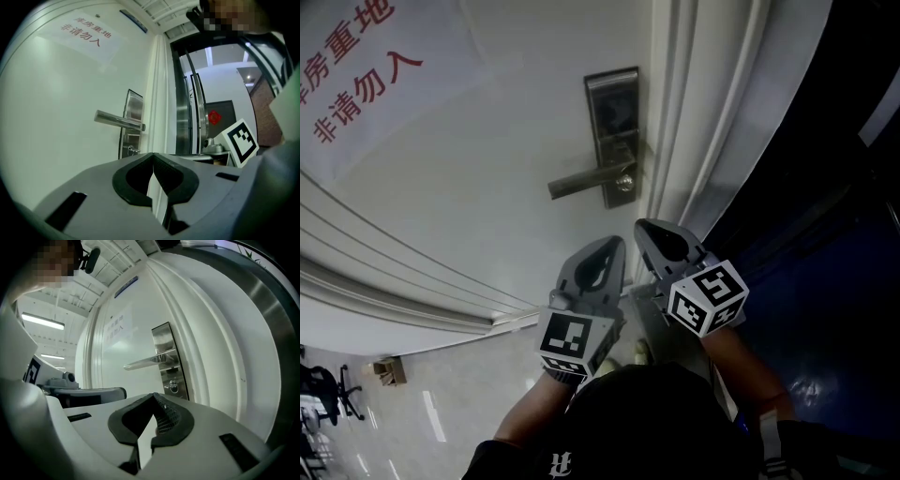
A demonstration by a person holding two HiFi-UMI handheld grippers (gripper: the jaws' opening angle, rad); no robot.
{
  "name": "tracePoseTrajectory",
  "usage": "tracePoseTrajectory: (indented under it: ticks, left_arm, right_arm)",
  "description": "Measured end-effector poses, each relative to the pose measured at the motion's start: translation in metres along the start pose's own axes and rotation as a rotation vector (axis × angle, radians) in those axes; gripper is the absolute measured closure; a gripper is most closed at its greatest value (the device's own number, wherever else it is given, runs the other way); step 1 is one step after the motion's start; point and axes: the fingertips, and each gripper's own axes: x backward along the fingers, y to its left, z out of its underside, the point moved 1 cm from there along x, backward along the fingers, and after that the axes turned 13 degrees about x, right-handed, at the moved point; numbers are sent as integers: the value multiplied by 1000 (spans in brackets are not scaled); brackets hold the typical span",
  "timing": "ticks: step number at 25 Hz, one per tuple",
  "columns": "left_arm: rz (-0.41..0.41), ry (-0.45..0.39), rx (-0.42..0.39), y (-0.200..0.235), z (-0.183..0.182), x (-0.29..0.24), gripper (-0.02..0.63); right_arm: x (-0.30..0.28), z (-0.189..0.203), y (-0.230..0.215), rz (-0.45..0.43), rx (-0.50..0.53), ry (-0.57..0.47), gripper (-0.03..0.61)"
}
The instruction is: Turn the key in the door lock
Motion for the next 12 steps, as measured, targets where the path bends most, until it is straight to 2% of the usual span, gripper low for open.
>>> tracePoseTrajectory:
  ticks: [12]
  left_arm:
    - [-17, 1, -19, -1, 0, -5, 606]
  right_arm:
    - [1, -5, -3, -8, 40, -6, 563]
